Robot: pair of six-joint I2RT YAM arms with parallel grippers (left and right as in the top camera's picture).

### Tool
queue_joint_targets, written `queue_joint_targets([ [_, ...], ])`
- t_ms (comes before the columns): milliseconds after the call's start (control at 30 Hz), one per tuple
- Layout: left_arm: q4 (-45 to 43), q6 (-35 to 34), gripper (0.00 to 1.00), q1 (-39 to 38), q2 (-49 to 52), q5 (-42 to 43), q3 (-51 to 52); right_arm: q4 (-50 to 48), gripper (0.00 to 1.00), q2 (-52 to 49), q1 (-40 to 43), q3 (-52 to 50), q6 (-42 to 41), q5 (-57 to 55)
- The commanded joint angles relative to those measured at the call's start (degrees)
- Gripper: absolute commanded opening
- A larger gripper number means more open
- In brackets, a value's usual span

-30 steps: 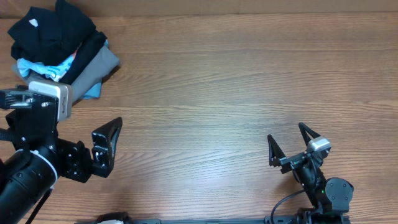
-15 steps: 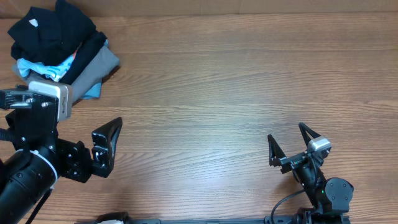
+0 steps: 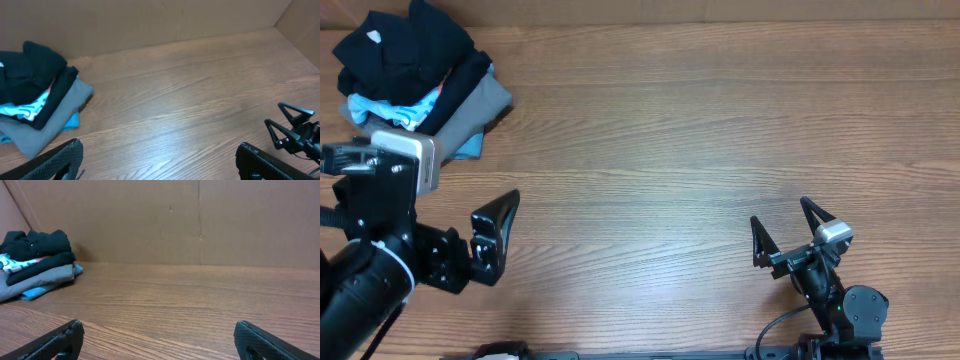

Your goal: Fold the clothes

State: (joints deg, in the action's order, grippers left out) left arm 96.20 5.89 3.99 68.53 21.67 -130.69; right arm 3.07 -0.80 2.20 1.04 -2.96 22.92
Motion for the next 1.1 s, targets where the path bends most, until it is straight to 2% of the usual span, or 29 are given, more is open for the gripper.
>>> queue_joint_targets([
  [0,-5.14,0.35,1.0,-0.37,0.15,-1.6,4.55,-0.04,1.0,0.61,-0.31,-0.59,-0.31,-0.61],
  [100,-14.82,0.31,1.0,-0.37,-3.19,-0.66,13.4,-0.04,1.0,0.61,-0.31,-0.59,-0.31,-0.61],
  [433,-53.4,0.31,1.0,-0.37,-25.68,0.63,59.54,-0.04,1.0,0.61,-0.31,-0.59,-0.31,-0.61],
  [600,-67.14,-1.05,1.0,-0.37,-38.51,0.61,79.38,-0.04,1.0,0.61,-0.31,-0.59,-0.31,-0.61],
  [733,-75.6,-1.22,1.0,-0.37,-49.88,-0.61,93.35,-0.04,1.0,0.61,-0.31,-0.59,-0.31,-0.61],
  [933,-81.59,-1.2,1.0,-0.37,-63.69,-3.89,108.28,-0.04,1.0,0.61,-0.31,-0.59,-0.31,-0.59],
  [1067,-85.13,-1.16,1.0,-0.42,-68.39,-4.33,115.67,-0.04,1.0,0.61,-0.31,-0.59,-0.31,-0.61],
])
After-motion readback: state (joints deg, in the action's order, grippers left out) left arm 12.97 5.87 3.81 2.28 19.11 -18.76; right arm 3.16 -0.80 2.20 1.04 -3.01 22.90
